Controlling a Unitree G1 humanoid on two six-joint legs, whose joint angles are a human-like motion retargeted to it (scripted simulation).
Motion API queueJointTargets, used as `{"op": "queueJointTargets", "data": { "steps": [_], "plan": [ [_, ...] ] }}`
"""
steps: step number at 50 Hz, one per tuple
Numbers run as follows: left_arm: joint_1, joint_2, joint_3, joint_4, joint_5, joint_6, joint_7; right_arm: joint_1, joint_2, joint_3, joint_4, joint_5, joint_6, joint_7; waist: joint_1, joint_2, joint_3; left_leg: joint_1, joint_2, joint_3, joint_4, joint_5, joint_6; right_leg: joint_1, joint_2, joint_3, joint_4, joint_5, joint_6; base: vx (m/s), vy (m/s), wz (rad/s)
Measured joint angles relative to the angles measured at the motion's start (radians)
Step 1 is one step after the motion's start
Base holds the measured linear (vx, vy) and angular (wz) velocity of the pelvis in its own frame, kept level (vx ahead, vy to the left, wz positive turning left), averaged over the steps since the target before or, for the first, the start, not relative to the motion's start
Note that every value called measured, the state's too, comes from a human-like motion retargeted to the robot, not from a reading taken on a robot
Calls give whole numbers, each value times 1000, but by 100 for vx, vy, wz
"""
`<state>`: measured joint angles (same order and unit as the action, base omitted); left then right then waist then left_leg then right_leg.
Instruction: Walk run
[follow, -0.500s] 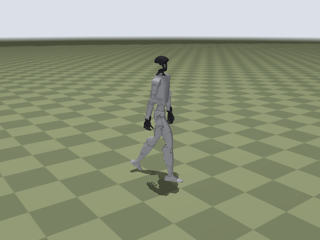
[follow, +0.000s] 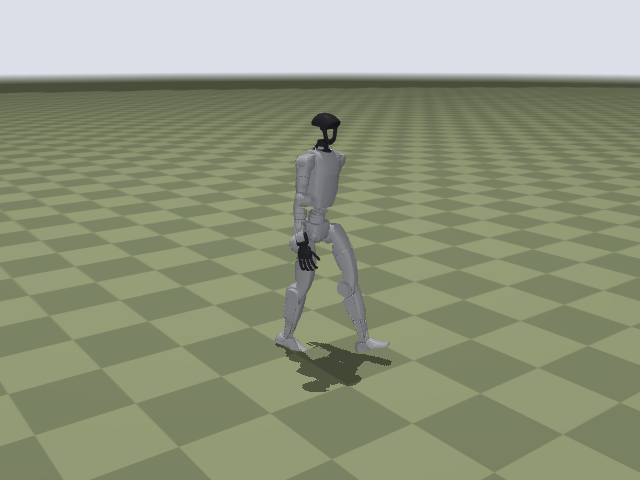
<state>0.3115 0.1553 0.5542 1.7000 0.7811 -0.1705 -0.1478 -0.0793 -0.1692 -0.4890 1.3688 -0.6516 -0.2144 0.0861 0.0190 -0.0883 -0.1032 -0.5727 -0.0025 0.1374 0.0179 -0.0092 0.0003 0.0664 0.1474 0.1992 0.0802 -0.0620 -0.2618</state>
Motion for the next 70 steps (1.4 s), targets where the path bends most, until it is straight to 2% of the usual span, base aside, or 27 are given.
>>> {"op": "queueJointTargets", "data": {
  "steps": [3, 5, 8, 10, 11, 12, 13, 15, 18, 22, 27, 31, 34, 35, 37, 40, 43, 45, 50, 54, 57, 60, 63, 65, 67, 68, 70],
  "plan": [
    [-18, 32, 13, 0, -6, 15, 9, 44, 20, -18, 58, 13, 28, 6, 27, 1, -5, 14, 46, 75, 95, 10, 20, 45, 35, -4, 44, 57, 0, 97, -18, -86],
    [-23, 51, 24, -5, -11, 29, 18, 85, 38, -31, 108, 14, 61, 25, 73, -8, -21, 39, 85, 118, 126, 97, 4, 64, 46, -25, 90, 168, 16, 98, -19, -143],
    [-46, 78, 39, -1, -47, 39, 14, 142, 62, -27, 200, 12, 116, 46, 46, -30, -38, 56, 37, -36, 193, 85, 31, 30, 34, -53, 260, 452, 152, 104, -6, -64],
    [-83, 104, 23, 0, -88, 52, -10, 166, 69, -9, 269, 35, 130, 46, 3, -19, -32, 92, 63, -4, 218, 48, 37, -58, 75, -76, 470, 576, 257, 88, -13, 8],
    [-112, 118, 3, 0, -108, 64, -27, 175, 73, -7, 296, 38, 128, 53, -19, -21, -26, 135, 63, 45, 206, 29, 41, -112, 56, -123, 599, 582, 293, 80, -18, 9],
    [-143, 131, -17, 0, -127, 76, -40, 186, 78, -7, 315, 35, 127, 65, -31, -13, -24, 172, 76, 77, 192, 12, 41, -159, 47, -163, 686, 583, 312, 67, -19, -46],
    [-180, 144, -37, 0, -139, 88, -48, 199, 89, -10, 321, 22, 127, 84, -22, 19, -29, 195, 113, 73, 175, -2, 33, -192, 61, -190, 686, 576, 299, 62, -14, -95],
    [-259, 154, -82, 0, -146, 99, -37, 234, 104, -25, 316, -16, 126, 124, -2, 46, -23, 251, 131, 95, 151, -26, 25, -270, 48, -231, 737, 472, 241, 58, -6, -97],
    [-362, 144, -140, -52, -121, 79, -10, 280, 118, -24, 300, -51, 108, 134, -65, 84, 5, 336, 132, 127, 107, -39, 17, -371, 61, -233, 718, 353, 266, 63, -4, 41],
    [-449, 131, -201, -181, -99, 6, -51, 314, 121, -8, 302, -83, 113, 87, -166, 100, 18, 421, 96, 133, 77, -87, 11, -479, -36, -261, 527, 216, 275, 63, -8, 39],
    [-525, 146, -238, -293, -82, -74, -89, 311, 135, -29, 331, -51, 143, 78, -188, 53, 33, 564, 18, 185, 43, -154, -7, -511, -165, -308, 124, 181, 249, 62, -20, -51],
    [-544, 155, -257, -303, -74, -99, -70, 297, 144, -65, 331, 17, 127, 142, -185, 63, 12, 648, 16, 245, 30, -187, -55, -538, -147, -340, -142, 179, 243, 71, -25, -66],
    [-532, 150, -268, -272, -59, -103, -68, 278, 146, -98, 326, 61, 113, 153, -213, 96, -5, 678, 37, 246, 59, -180, -95, -528, -159, -501, -123, 207, 125, 72, -27, -9],
    [-524, 145, -272, -256, -51, -102, -69, 272, 146, -113, 319, 73, 109, 146, -229, 108, -10, 685, 44, 237, 76, -166, -109, -523, -173, -566, -84, 207, 94, 87, -38, 64],
    [-498, 128, -277, -209, -23, -95, -65, 265, 144, -145, 302, 93, 101, 120, -276, 131, -20, 697, 67, 208, 122, -78, -153, -513, -187, -587, -49, 270, 101, 88, -42, 68],
    [-437, 102, -278, -131, 35, -60, -32, 248, 129, -167, 287, 134, 87, 90, -281, 157, -38, 687, 104, 179, 258, 201, -245, -482, -157, -496, 11, 218, 55, 88, -47, -17],
    [-350, 78, -281, -70, 92, -16, 85, 208, 110, -189, 270, 157, 76, 76, -277, 93, -44, 571, 64, 124, 563, 453, -262, -426, -183, -419, 31, 165, 26, 77, -46, -77],
    [-298, 83, -269, -27, 130, 3, 146, 175, 107, -178, 239, 166, 72, 79, -246, 55, -38, 490, 38, 81, 760, 533, -250, -374, -148, -352, 18, 143, 3, 56, -48, -166],
    [-148, 49, -166, 0, 216, 59, 133, 85, 90, -134, 92, 111, 63, 69, -196, 7, -19, 280, -2, 7, 921, 302, -195, -283, -104, -237, -3, 117, 0, 65, -42, -161],
    [-34, 25, -109, 0, 156, 40, 34, 21, 68, -81, -4, 54, 29, 17, -118, -26, 3, 166, 47, 62, 735, 156, -43, -216, -64, -137, -13, 112, 0, 60, -27, -215],
    [23, 3, -57, 0, 138, 56, -38, -16, 47, -56, -42, 39, 12, 0, -52, -25, 24, 132, 83, 123, 472, 147, 40, -166, -22, -52, -11, 91, 0, 68, -16, -200],
    [52, -11, -26, 0, 130, 75, -72, -34, 33, -52, -54, 39, 8, 0, 20, -20, 41, 107, 44, 96, 218, 93, 73, -102, 11, 18, -17, 73, 0, 65, -8, -180],
    [50, -3, -21, 0, 136, 85, -69, -22, 34, -72, -35, 59, 11, 0, 59, -27, 51, 69, -52, -40, 37, 24, 56, -31, 19, 36, -24, 55, 0, 89, -12, -94],
    [42, 9, -17, 0, 145, 83, -53, 6, 44, -81, -8, 78, 18, 2, 73, -27, 58, 66, -49, 37, -21, -21, -82, 18, 36, 26, -15, 52, 0, 89, -18, -43],
    [20, 29, -19, 0, 147, 82, -39, 45, 61, -90, 32, 99, 30, 11, 82, -42, 52, 75, -53, 81, 1, -10, -29, 47, 47, 3, -6, 83, 0, 90, -29, -19],
    [4, 42, -22, 0, 144, 84, -35, 69, 71, -91, 55, 110, 38, 19, 90, -53, 41, 74, -54, 82, 29, 18, 36, 56, 54, -12, -3, 110, 0, 92, -31, -41],
    [-20, 64, -20, 0, 131, 90, -25, 130, 85, -79, 103, 120, 51, 48, 132, -70, 15, 79, -52, 58, 66, 68, 53, 76, 57, -21, 18, 187, 34, 97, -23, -91]
  ]
}}
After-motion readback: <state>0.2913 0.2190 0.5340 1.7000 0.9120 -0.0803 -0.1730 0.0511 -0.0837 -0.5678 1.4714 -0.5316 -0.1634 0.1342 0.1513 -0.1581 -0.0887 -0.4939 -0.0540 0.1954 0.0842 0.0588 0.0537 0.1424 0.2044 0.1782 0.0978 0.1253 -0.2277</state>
